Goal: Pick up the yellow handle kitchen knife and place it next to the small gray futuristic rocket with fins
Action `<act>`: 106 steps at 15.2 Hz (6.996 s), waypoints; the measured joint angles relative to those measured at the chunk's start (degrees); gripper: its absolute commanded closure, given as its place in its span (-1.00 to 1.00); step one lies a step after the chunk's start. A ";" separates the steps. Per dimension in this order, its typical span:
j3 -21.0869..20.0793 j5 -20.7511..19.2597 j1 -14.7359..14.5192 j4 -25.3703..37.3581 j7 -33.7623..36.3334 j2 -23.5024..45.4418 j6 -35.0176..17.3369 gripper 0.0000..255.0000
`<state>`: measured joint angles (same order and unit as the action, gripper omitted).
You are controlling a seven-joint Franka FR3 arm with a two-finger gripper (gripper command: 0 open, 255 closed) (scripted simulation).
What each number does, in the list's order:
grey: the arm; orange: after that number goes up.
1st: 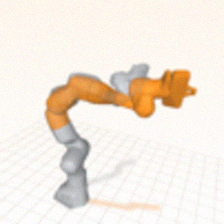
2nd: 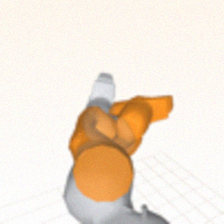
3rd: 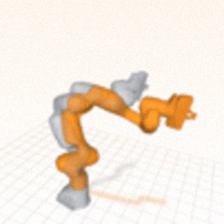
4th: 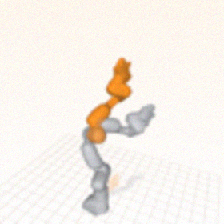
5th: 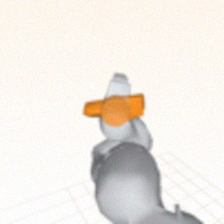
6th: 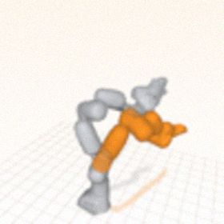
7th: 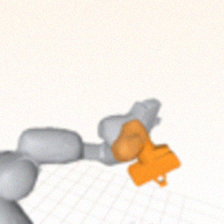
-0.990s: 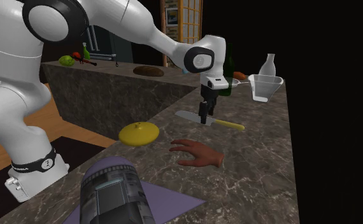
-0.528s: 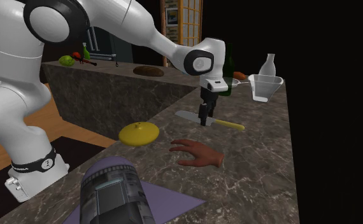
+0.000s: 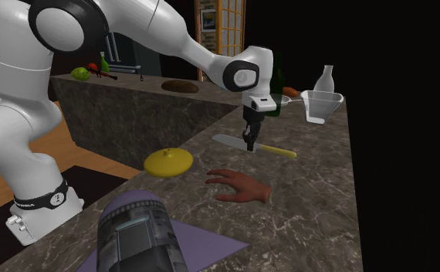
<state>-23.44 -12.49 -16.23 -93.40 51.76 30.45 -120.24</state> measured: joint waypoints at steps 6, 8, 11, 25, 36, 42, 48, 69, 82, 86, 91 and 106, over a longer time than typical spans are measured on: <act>-0.19 0.30 0.08 0.44 -0.13 -0.66 1.05 1.00; -0.34 0.56 0.09 1.28 -0.29 -1.13 2.32 1.00; -0.58 0.98 0.13 2.80 -0.58 -1.88 4.52 1.00; -1.43 2.59 0.34 8.68 -1.60 -5.15 13.38 1.00; -1.79 3.00 -0.39 16.56 -1.92 -5.69 21.67 1.00; -1.85 2.83 -1.15 22.38 -2.05 -5.04 26.82 1.00; -2.03 4.40 0.92 19.45 -3.63 -9.15 27.74 1.00; 9.07 18.11 14.55 -29.38 -29.30 -51.20 18.81 1.00; 8.61 18.35 14.44 -38.46 -29.74 -50.25 8.84 1.00; 8.35 18.35 14.41 -40.71 -29.68 -49.31 5.66 1.00; 7.95 18.36 14.35 -43.62 -29.51 -48.08 1.53 1.00; 6.91 17.40 14.60 -49.75 -28.65 -41.76 -10.96 1.00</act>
<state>-16.53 4.91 -1.64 -143.15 23.12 -11.31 -131.20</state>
